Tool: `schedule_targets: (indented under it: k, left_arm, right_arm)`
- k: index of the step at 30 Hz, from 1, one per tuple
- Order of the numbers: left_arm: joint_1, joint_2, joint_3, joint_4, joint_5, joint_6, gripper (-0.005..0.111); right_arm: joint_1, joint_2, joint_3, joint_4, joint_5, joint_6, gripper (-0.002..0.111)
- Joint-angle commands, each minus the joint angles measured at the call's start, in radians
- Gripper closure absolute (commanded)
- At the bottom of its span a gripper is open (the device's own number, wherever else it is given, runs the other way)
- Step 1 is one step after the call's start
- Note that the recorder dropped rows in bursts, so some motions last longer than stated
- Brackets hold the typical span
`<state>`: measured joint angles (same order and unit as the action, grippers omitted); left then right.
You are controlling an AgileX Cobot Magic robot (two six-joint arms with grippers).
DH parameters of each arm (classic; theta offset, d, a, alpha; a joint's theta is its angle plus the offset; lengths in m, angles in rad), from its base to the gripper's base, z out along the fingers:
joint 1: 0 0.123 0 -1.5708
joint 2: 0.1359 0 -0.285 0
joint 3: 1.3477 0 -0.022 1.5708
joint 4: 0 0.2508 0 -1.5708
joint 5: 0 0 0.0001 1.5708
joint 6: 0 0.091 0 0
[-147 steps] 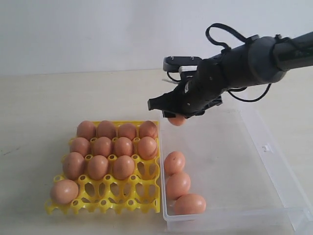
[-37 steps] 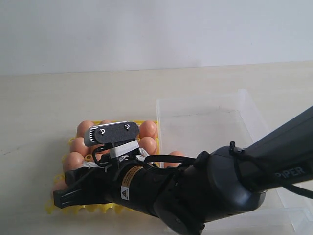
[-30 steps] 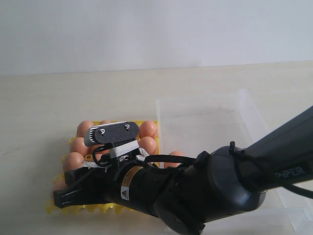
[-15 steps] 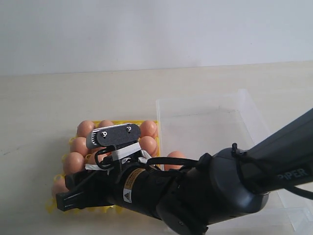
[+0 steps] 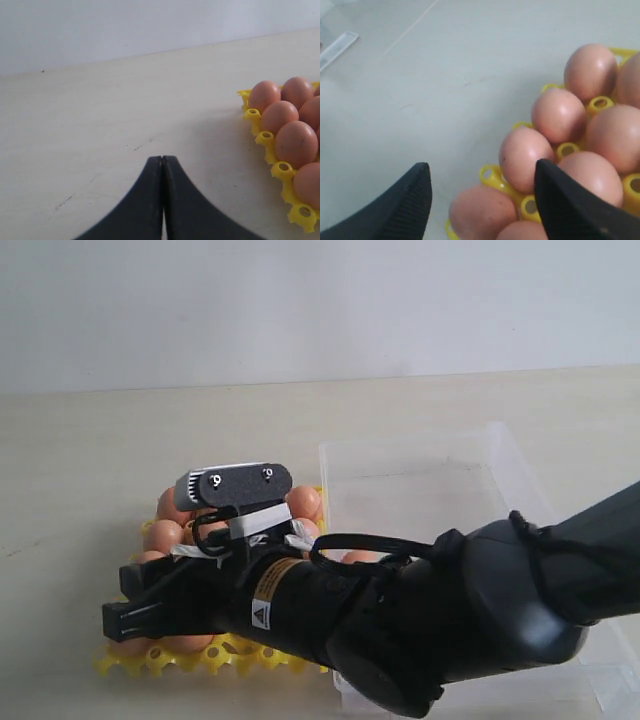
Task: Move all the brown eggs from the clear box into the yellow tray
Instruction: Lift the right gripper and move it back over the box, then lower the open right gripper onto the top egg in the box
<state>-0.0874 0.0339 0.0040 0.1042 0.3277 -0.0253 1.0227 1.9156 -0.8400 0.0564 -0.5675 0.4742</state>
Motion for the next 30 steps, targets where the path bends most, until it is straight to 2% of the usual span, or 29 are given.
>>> schedule_targets:
  k: [1,7,9,14,17,20,23,26,30]
  left_arm:
    - [-0.003,0.002,-0.004,-0.002,-0.012,-0.004,0.107]
    - [-0.003,0.002,-0.004,-0.002,-0.012,-0.004,0.107]
    - [-0.003,0.002,-0.004,-0.002,-0.012,-0.004,0.107]
    - [-0.003,0.002,-0.004,-0.002,-0.012,-0.004,0.107]
    - [-0.003,0.002,-0.004,-0.002,-0.012,-0.004,0.107]
    - [-0.003,0.002,-0.004,-0.002,-0.012,-0.004,0.107]
    - [-0.003,0.002,-0.004,-0.002,-0.012,-0.004,0.107]
    - [-0.003,0.002,-0.004,-0.002,-0.012,-0.004,0.107]
    - [-0.003,0.002,-0.004,-0.002,-0.012,-0.004,0.107]
  right_arm:
    - [0.001,-0.08,0.006,-0.003,-0.002,-0.002,0.05]
    - [0.001,-0.17,0.006,-0.01,0.064,-0.004,0.059]
    - [0.001,-0.201,0.006,-0.01,0.099,-0.039,0.07]
    - [-0.001,-0.305,0.006,-0.007,0.261,-0.197,0.108]
    - [-0.007,-0.376,0.006,-0.005,0.398,-0.25,0.108]
    - [-0.042,-0.496,-0.009,-0.005,0.7,-0.248,0.108]
    - [-0.082,-0.566,-0.048,-0.023,0.869,-0.261,0.108]
    - [-0.148,-0.584,-0.12,-0.112,1.208,-0.372,0.108]
    - [-0.237,-0.552,-0.126,-0.14,1.268,-0.594,0.105]
